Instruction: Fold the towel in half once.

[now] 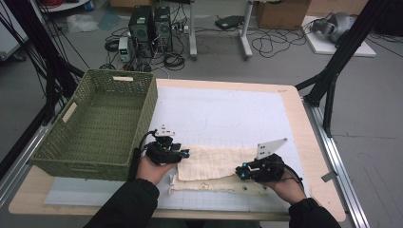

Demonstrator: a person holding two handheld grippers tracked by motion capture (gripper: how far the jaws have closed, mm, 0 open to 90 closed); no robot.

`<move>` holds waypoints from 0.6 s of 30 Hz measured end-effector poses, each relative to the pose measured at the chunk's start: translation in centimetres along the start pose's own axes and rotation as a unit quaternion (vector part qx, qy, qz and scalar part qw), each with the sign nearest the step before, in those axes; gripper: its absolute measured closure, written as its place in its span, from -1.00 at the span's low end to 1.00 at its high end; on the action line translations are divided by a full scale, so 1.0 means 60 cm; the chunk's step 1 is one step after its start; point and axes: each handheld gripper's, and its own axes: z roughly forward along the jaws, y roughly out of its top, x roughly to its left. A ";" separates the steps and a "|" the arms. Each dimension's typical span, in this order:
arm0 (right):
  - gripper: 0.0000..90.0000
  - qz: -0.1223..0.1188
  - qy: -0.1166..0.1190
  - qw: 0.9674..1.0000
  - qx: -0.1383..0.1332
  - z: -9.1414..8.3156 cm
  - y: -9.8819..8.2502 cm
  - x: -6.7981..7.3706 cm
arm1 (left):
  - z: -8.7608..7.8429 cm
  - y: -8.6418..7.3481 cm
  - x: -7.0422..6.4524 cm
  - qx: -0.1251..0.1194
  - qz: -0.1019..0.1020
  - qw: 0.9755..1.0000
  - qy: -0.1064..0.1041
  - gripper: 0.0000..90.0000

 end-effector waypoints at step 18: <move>0.22 0.077 -0.155 0.985 0.020 -0.030 -0.010 -0.135 | 0.044 -0.007 0.019 0.013 -0.013 0.997 0.069 0.39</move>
